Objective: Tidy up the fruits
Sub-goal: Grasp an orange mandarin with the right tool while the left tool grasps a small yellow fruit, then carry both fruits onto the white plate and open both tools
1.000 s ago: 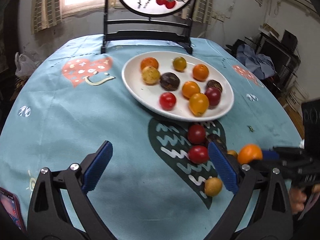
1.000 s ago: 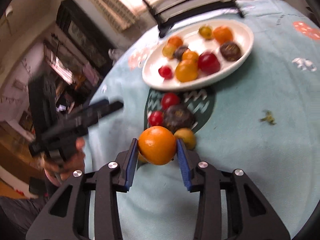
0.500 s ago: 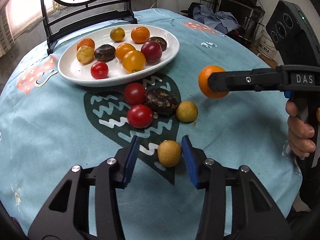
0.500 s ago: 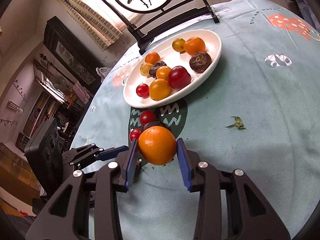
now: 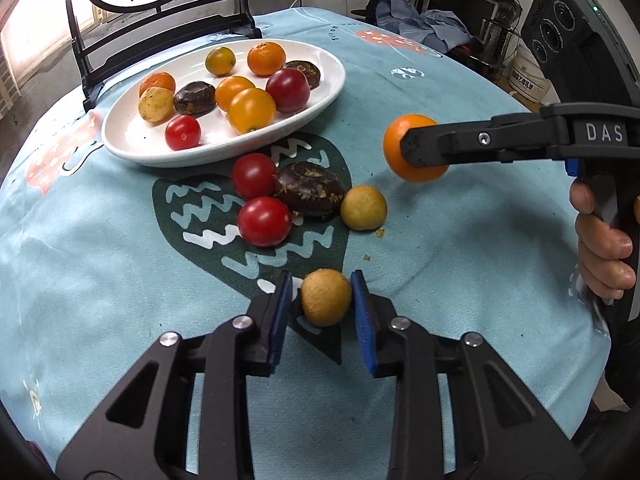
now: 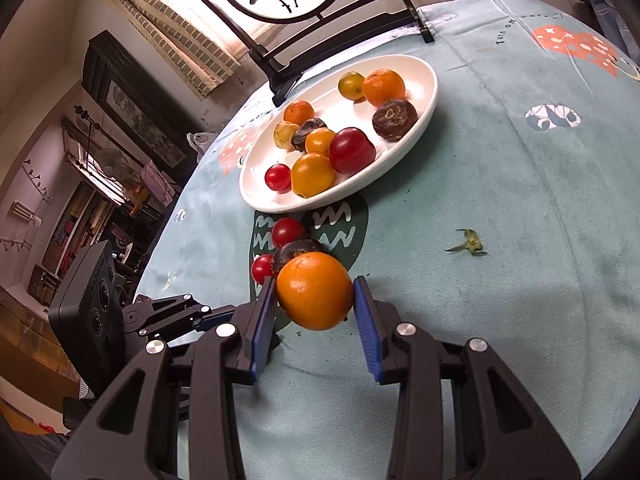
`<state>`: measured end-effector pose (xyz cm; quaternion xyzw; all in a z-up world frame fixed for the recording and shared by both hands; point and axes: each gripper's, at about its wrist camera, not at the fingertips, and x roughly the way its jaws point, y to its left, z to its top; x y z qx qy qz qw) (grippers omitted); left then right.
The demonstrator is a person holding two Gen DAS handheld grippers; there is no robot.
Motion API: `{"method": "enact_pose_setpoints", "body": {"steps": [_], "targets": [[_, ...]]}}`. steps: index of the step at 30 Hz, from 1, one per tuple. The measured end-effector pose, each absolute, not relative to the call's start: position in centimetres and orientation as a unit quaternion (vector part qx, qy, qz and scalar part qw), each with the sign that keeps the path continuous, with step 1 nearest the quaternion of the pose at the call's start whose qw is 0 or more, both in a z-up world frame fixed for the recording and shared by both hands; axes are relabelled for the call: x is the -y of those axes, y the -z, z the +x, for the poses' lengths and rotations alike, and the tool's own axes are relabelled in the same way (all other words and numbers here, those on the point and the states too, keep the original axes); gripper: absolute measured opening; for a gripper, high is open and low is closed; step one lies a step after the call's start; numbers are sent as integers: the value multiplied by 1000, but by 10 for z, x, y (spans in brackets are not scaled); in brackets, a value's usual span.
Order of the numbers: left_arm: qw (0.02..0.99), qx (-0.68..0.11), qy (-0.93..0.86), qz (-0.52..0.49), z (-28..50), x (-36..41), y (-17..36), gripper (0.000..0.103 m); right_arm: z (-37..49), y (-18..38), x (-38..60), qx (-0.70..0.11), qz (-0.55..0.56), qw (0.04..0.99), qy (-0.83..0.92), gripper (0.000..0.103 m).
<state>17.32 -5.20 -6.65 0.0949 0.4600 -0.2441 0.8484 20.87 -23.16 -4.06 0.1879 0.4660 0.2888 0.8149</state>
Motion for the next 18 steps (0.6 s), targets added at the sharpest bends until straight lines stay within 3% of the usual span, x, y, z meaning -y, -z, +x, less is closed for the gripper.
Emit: {"method": "enact_pose_setpoints", "body": {"steps": [10,18], "targets": [[864,-436,240,75,172,45,51,26,210,41,229,-454,176,824,-290,39],[909,-379,170,-38,210,13,15,25,230,23,221,-382,177,870,-256,39]]}}
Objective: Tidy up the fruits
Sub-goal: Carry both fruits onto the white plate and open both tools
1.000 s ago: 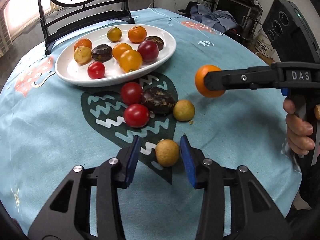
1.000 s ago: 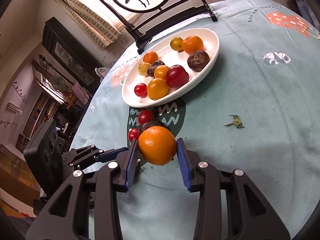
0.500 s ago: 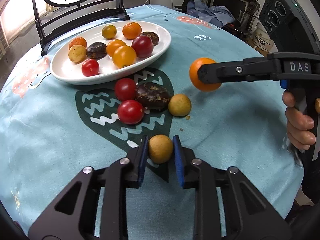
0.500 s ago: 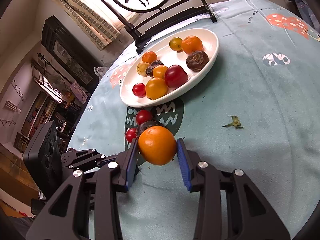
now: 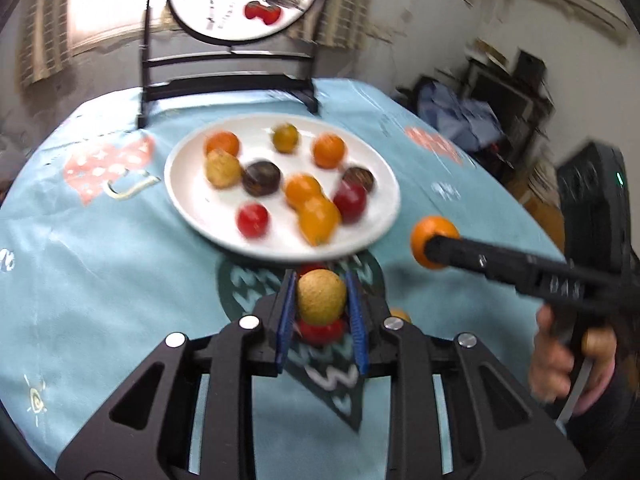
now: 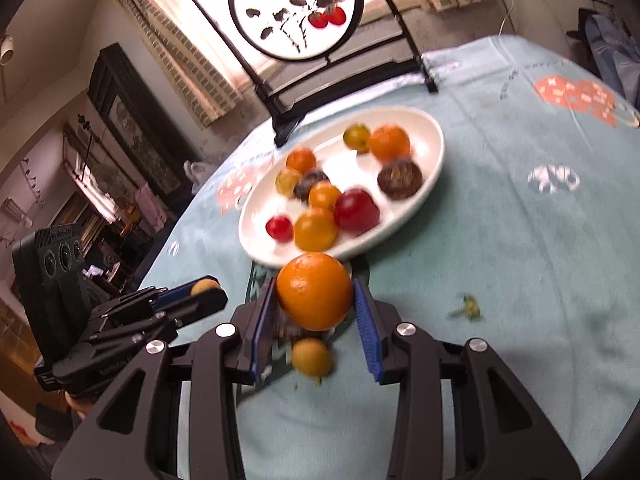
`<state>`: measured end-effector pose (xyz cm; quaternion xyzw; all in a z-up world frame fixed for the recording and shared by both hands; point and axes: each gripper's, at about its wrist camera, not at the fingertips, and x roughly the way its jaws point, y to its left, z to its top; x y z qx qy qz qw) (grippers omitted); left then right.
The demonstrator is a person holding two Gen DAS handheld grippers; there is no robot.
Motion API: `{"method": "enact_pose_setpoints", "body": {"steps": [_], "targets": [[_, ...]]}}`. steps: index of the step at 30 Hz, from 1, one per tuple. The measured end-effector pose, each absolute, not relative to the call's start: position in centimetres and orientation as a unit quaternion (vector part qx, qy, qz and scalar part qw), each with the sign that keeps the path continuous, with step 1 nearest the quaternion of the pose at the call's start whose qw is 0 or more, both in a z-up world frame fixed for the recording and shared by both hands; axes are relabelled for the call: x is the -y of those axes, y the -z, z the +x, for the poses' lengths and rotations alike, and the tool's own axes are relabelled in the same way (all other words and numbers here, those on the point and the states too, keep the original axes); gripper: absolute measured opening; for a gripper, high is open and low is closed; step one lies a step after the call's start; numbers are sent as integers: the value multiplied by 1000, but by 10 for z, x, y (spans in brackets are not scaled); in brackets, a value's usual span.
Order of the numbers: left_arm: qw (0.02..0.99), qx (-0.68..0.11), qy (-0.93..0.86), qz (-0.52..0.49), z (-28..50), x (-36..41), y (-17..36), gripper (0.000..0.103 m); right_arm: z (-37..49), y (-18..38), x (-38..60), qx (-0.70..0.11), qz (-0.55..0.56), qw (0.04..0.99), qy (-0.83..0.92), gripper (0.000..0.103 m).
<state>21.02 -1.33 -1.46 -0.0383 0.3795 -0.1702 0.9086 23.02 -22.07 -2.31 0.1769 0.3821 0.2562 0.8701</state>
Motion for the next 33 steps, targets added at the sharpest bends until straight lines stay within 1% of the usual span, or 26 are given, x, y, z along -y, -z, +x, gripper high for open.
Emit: {"method": "enact_pose_setpoints", "body": {"steps": [3,6,11,16,17,18,19,22,23,24,25,26,27,33], "targets": [[925,-361,114,-42,238,9,3,25,250,13,209,-347,156,896,-228,39],[926,-365,83,-56,268,1,2,25,273,11,202,-329,147,909,-208,39],[925,-374,53,-46,299,-8,12,25,312,21,195,-338,151,909,-191,39],[920,-388,37,-47,314,-15,21,25,326,25,186,-343,137,911,-185,40],[919,-389,32,-48,315,-17,22,33,326,26,186,-345,139,910,-185,48],[920,-388,26,-50,314,-18,21,62,325,25,188,-346,145,909,-185,53],[924,-379,19,-53,312,-20,19,72,322,24,189,-344,149,908,-188,54],[931,-362,16,-47,297,-20,9,82,312,14,196,-336,156,908,-194,54],[931,-361,21,-46,291,-20,6,88,307,11,198,-333,159,908,-197,54],[933,-357,21,-47,284,-20,3,92,301,9,201,-331,160,908,-201,54],[935,-351,18,-46,274,-20,0,93,296,8,203,-330,161,908,-203,57],[937,-347,15,-44,267,-20,-1,95,289,7,205,-328,164,907,-207,64],[937,-345,14,-43,260,-20,-2,97,284,8,207,-328,165,906,-212,65],[934,-355,13,-40,232,-25,9,98,252,11,212,-348,148,895,-236,65]]}}
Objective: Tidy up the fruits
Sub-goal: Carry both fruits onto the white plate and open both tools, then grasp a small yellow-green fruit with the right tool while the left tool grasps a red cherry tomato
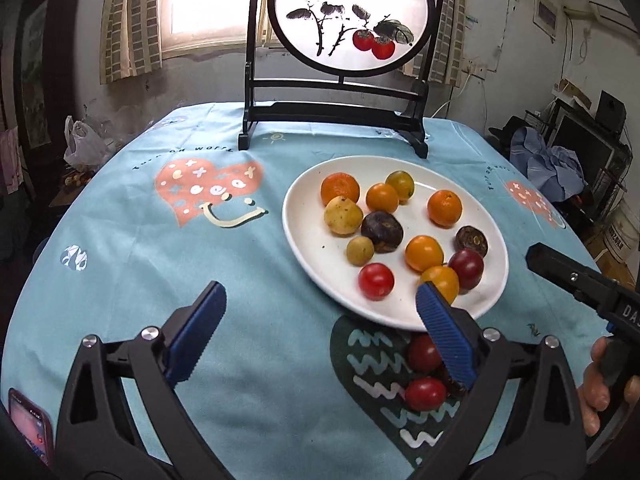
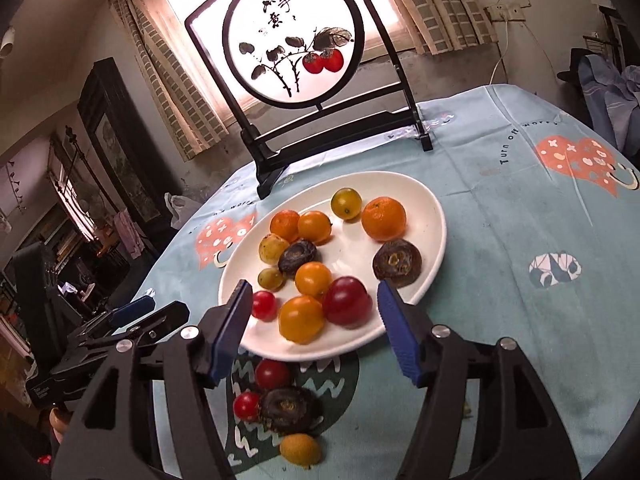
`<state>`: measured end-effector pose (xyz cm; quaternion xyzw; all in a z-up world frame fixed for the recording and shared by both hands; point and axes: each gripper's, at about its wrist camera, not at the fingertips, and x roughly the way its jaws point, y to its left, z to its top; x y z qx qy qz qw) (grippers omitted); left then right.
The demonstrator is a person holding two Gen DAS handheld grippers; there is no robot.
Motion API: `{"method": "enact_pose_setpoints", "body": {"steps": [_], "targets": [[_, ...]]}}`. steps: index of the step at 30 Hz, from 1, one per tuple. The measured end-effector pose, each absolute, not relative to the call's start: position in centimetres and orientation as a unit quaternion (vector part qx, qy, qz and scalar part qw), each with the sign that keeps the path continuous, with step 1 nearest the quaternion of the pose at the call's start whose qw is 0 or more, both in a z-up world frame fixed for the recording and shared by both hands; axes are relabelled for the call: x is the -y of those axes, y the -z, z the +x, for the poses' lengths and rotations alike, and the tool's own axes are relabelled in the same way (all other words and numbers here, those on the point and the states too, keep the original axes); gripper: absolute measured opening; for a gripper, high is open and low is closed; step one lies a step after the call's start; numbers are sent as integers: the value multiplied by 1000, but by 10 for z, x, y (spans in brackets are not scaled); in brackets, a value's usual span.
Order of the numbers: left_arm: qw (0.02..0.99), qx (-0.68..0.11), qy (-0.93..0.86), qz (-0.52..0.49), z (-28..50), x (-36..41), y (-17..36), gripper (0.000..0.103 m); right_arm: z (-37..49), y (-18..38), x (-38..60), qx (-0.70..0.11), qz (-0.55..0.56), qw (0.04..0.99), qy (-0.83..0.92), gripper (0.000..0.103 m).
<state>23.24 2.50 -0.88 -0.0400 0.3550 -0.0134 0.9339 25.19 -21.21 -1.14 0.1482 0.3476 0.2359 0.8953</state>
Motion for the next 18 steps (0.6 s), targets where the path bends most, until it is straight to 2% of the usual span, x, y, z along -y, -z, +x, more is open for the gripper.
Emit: {"method": "enact_pose_setpoints", "body": {"steps": [7,13,18], "targets": [[934,-355,-20,-43,218,-46,7,97,228,13,206,-372,100,893,-234,65],[929,-359,-24,-84,212,-68,5,97,214,30,184,-431,26,863,-263,65],[926,-369,-22,-78,211,-65,9,97,200,37,162,-433,-44,857,-275,65]]}}
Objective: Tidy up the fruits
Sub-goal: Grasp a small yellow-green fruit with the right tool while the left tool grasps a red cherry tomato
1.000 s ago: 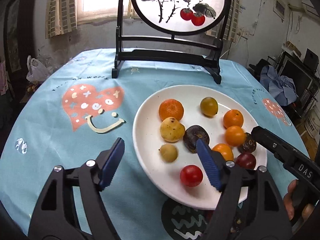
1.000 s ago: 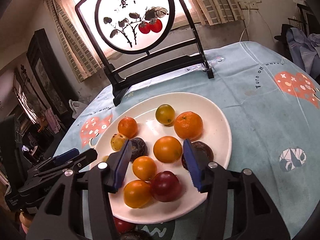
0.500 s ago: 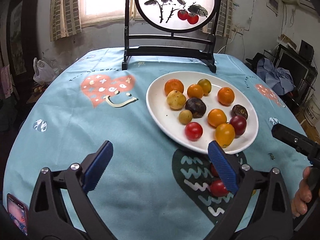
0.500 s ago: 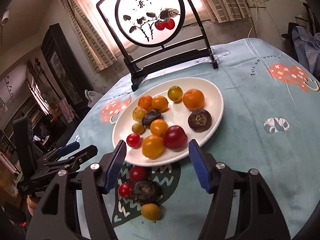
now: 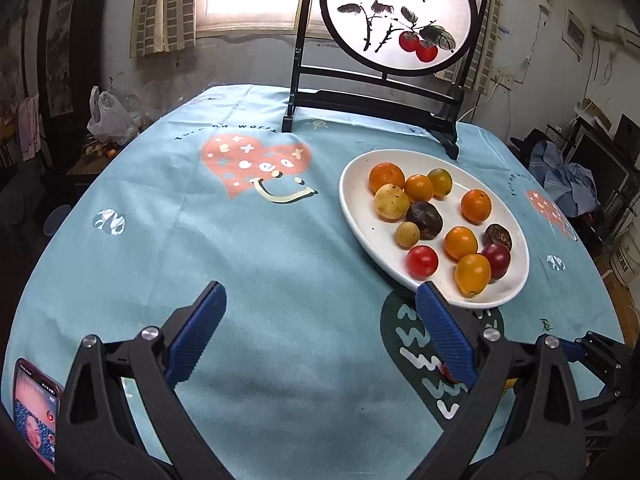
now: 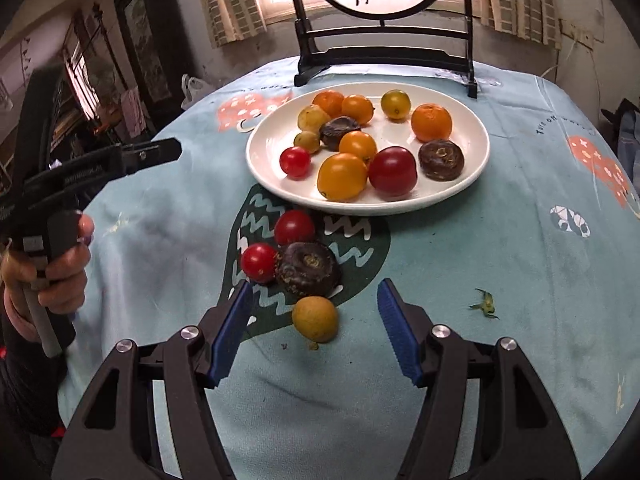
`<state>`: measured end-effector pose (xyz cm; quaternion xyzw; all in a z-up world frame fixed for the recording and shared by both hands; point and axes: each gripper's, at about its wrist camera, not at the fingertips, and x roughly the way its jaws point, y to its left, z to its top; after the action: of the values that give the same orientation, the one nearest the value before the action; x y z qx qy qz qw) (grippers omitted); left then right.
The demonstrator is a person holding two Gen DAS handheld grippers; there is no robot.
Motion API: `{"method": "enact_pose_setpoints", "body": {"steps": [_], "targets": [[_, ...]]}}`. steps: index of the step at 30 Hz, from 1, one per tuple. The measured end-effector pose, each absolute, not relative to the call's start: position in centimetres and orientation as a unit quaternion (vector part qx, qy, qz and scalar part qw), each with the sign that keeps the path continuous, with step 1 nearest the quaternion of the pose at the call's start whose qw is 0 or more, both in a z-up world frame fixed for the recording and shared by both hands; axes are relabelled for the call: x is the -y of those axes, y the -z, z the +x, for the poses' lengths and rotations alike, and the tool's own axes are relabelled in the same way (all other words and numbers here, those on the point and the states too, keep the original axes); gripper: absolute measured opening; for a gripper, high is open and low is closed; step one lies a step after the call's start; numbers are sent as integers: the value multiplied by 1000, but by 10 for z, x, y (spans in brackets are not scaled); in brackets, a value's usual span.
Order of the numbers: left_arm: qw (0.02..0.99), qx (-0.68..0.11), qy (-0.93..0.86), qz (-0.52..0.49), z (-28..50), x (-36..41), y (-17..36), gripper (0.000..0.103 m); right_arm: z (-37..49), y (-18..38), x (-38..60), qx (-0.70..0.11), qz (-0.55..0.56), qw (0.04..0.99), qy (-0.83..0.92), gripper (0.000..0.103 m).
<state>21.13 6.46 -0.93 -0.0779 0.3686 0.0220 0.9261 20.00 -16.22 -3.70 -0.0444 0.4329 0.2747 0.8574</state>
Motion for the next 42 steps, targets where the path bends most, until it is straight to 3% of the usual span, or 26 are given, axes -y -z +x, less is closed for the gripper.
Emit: {"method": "enact_pose_setpoints", "body": {"steps": [6,12,19,23,30,35,42], "targets": [[924,-378,-17,-56,213,-54,14,97,200,51,154,-453,-74,846,-272,65],[923,-382,-15,-49,213,-51,16,97,197,60,145,-449,-103,846,-269,52],[921,-387,-17,-49,215,-49,19,97,200,61,149,-452,-104,845,-266,28],[920,-391,28,-34,213,-38,23,95,208,49,172,-451,-23,848,-277,28],[898,-403,165,63,202,15,36,53,220,46,195,-462,50,849,-252,28],[892,-399,185,100,200,32,45,42,217,45,191,-460,43,848,-259,28],[879,-401,227,121,192,44,53,42,217,45,191,-460,41,849,-257,28]]}}
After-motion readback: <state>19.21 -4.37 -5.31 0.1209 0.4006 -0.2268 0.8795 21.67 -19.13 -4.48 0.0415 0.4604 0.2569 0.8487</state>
